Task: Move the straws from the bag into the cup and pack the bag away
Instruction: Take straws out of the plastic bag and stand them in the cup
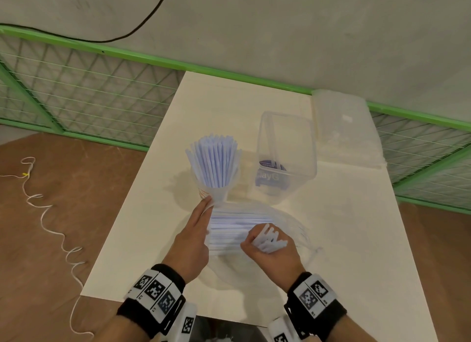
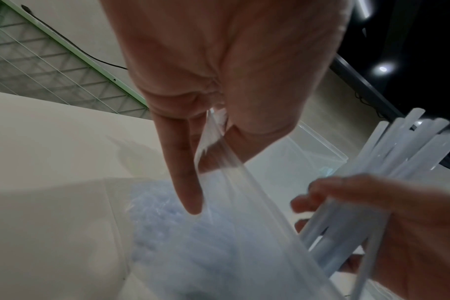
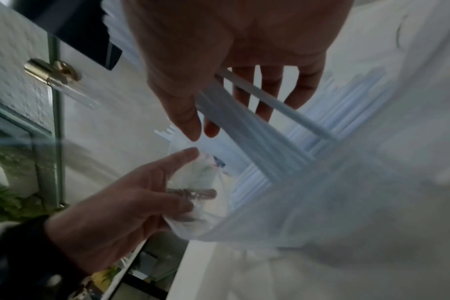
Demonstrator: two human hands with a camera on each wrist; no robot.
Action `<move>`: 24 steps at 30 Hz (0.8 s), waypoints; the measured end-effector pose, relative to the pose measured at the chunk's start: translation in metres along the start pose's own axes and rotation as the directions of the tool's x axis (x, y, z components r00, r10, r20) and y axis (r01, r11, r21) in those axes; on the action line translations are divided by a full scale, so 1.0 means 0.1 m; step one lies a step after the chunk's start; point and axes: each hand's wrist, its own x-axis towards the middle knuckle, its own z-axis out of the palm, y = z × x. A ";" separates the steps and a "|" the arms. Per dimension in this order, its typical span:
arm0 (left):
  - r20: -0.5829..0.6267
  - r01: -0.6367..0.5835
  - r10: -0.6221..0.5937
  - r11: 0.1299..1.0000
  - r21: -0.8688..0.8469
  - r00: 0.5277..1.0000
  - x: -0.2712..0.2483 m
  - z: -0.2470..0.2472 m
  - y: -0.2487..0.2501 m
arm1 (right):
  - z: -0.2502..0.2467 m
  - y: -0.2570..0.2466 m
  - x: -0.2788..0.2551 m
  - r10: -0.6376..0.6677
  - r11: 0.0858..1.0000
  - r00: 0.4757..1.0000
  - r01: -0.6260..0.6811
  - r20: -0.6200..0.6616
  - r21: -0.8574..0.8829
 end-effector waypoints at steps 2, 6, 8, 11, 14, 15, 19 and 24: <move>-0.001 -0.007 0.007 1.000 0.002 1.000 0.00 0.00 0.01 | -0.01 -0.01 0.02 -0.017 0.998 1.000 0.017 -0.007 -0.057; 0.003 0.006 -0.006 1.000 -0.004 1.000 0.01 -0.01 0.01 | -0.06 -0.12 0.01 -0.052 0.997 0.999 0.052 0.004 -0.058; 0.007 0.006 -0.006 1.000 -0.015 1.000 0.01 -0.01 0.00 | -0.08 -0.09 -0.01 -0.039 0.998 0.999 0.040 0.025 -0.042; 0.015 0.008 -0.008 1.000 -0.025 1.000 0.01 0.00 -0.01 | -0.08 0.01 -0.01 0.001 0.999 1.000 0.000 0.027 -0.042; 0.019 0.010 -0.009 0.999 -0.032 1.000 0.01 -0.01 -0.02 | -0.14 0.04 0.05 0.014 0.997 0.999 -0.011 0.049 -0.075; 0.017 0.009 -0.009 1.000 -0.030 1.000 0.01 -0.01 -0.02 | -0.16 0.00 0.07 0.016 0.996 0.997 -0.010 0.069 -0.087; 0.006 -0.002 0.002 1.000 -0.028 1.000 0.03 0.00 -0.06 | -0.33 -0.47 0.24 -0.037 0.998 0.996 0.040 0.078 -0.046; 0.006 -0.006 0.006 0.999 -0.038 1.000 0.02 0.00 -0.06 | -0.64 -1.50 0.58 -0.286 0.958 0.958 0.287 -0.017 0.021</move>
